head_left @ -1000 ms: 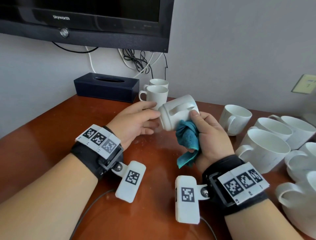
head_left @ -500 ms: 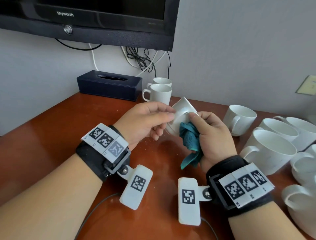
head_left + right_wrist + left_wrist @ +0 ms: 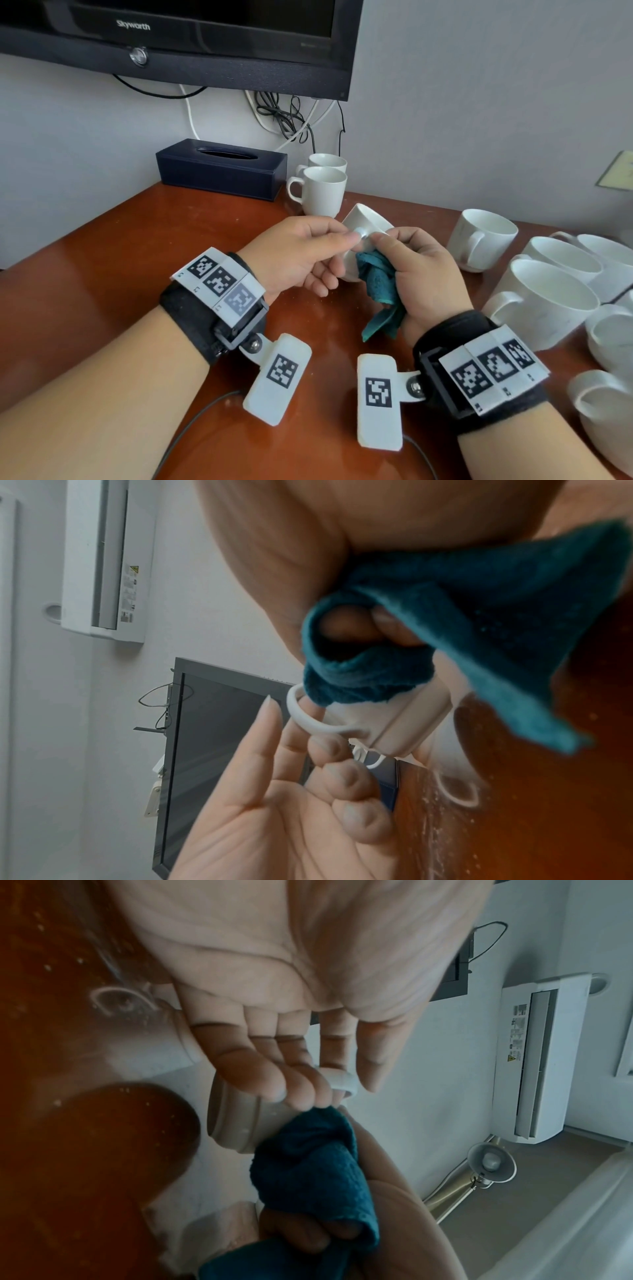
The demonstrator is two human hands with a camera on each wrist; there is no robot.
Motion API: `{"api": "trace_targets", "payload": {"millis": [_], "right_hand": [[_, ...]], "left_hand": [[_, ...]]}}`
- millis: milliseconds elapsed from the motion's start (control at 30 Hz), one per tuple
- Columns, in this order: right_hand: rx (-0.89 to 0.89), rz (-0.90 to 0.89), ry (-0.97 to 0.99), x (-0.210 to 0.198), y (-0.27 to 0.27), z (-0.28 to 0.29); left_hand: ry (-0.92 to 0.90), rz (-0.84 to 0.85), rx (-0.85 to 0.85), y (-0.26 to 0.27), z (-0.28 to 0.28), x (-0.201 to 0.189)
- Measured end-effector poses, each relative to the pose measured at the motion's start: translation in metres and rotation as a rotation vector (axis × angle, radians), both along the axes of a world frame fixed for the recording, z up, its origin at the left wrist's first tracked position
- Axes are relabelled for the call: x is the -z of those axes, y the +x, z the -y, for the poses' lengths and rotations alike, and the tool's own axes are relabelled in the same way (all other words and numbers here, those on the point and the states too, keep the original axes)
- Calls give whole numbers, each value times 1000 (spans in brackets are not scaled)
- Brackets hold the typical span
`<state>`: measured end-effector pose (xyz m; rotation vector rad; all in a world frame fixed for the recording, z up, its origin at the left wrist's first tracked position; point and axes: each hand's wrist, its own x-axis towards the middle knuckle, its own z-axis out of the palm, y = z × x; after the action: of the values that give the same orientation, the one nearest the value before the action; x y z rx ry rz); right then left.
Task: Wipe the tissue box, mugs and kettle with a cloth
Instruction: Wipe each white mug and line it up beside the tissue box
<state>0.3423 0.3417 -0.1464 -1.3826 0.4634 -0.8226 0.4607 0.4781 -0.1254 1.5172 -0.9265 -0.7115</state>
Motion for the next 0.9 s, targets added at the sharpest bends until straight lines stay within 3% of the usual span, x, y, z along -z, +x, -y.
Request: {"api": "trace_targets", "payload": {"millis": [233, 367, 500, 733, 900], "right_hand": [[-12, -3, 33, -2, 1, -2], [51, 13, 75, -2, 2, 1], [136, -98, 123, 1, 1, 10], [60, -165, 125, 2, -3, 16], [-44, -241, 9, 5, -3, 14]], "left_hand": [[25, -5, -24, -1, 2, 3], [56, 95, -118, 2, 1, 3], [90, 178, -180, 8, -1, 1], [213, 409, -146, 12, -10, -3], [268, 504, -147, 15, -15, -5]]}}
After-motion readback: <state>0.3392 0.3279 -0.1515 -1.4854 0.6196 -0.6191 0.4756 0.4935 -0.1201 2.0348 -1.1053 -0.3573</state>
